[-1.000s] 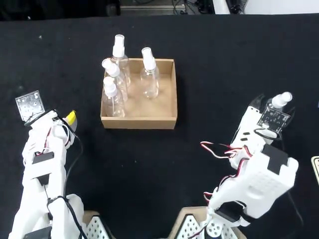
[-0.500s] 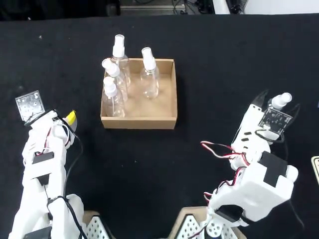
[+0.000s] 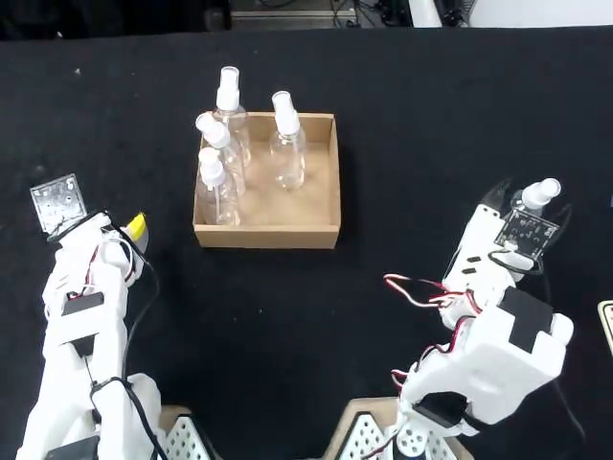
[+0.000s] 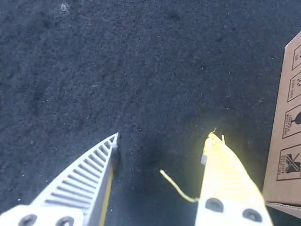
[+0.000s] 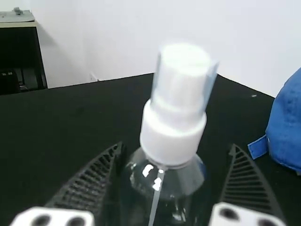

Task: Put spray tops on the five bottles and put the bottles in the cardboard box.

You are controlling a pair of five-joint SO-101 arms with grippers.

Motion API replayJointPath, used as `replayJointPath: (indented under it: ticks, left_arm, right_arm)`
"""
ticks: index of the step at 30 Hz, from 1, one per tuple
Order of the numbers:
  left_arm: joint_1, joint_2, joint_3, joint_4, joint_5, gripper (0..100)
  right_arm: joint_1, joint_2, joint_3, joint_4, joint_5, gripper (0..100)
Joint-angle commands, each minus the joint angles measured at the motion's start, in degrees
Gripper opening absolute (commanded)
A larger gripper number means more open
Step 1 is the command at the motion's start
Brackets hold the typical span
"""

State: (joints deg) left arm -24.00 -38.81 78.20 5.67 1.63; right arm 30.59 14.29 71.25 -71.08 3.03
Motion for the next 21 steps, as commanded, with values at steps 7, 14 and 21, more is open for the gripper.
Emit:
replayJointPath:
  ticks: [7, 14, 21]
  left_arm:
    - [-0.5, -1.7, -1.0, -1.2, -0.4, 26]
    - [-0.5, -1.7, -1.1, -1.2, -0.4, 26]
    - [-0.5, -1.7, -1.1, -1.2, -0.4, 26]
  right_arm:
    - [1.2, 0.0, 0.6, -1.4, 0.5, 5.5]
    - [2.5, 0.0, 0.6, -1.1, 1.2, 5.3]
    - [2.4, 0.0, 1.5, -1.1, 1.3, 14.2]
